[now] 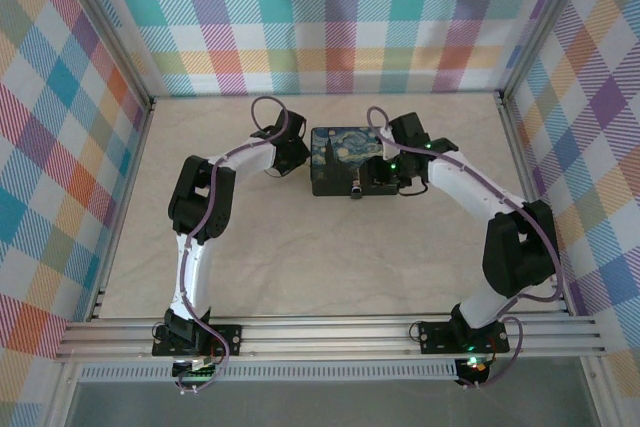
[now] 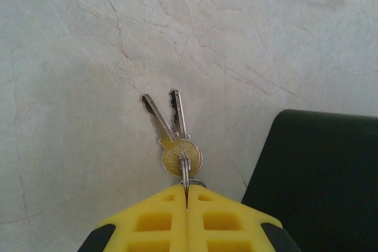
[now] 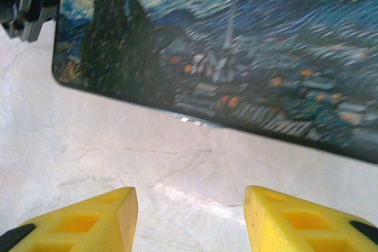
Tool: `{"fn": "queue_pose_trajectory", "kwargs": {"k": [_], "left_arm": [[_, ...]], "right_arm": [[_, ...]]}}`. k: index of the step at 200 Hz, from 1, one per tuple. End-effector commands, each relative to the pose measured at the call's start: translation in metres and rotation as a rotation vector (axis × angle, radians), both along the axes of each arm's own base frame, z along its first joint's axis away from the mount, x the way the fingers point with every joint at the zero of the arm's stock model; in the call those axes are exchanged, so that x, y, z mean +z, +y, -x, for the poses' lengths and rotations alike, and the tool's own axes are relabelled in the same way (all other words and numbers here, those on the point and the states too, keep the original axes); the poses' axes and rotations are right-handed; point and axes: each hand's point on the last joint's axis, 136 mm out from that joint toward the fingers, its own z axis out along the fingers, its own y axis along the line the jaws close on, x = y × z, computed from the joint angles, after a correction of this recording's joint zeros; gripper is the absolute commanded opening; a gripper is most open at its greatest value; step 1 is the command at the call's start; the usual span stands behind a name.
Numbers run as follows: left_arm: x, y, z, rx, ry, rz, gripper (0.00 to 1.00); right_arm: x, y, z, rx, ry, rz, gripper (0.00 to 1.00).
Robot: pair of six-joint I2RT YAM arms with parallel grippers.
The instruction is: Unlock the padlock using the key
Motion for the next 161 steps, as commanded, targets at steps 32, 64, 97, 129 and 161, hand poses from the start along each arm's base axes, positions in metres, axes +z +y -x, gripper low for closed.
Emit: {"fn": "queue_pose_trajectory", "kwargs": {"k": [32,64,97,129,161], "left_arm": [[0.076,0.004,0.029,-0.222,-0.08,-0.018,0.0],[0.118,-0.004,0.058,-0.411,-0.117,0.024,0.0],[0.168,-0.019,0.09,-0.564,-0.182,0.137,0.0],[0.208,-0.045,0.12,-0.719,-0.229,0.275,0.0],[0.232,-0.067,0.15,-0.858,-0.267,0.296,0.0]], "right_arm": [[0.016,0.031,0.037,0.083,0.015,-0.107,0.52],[0.034,0.049,0.046,0.104,0.034,-0.252,0.52],[0.054,0.061,0.046,0.081,0.039,-0.376,0.52],[0.077,0.068,0.047,0.128,-0.049,-0.461,0.56],[0.09,0.061,0.053,0.244,-0.215,-0.403,0.55]]}}
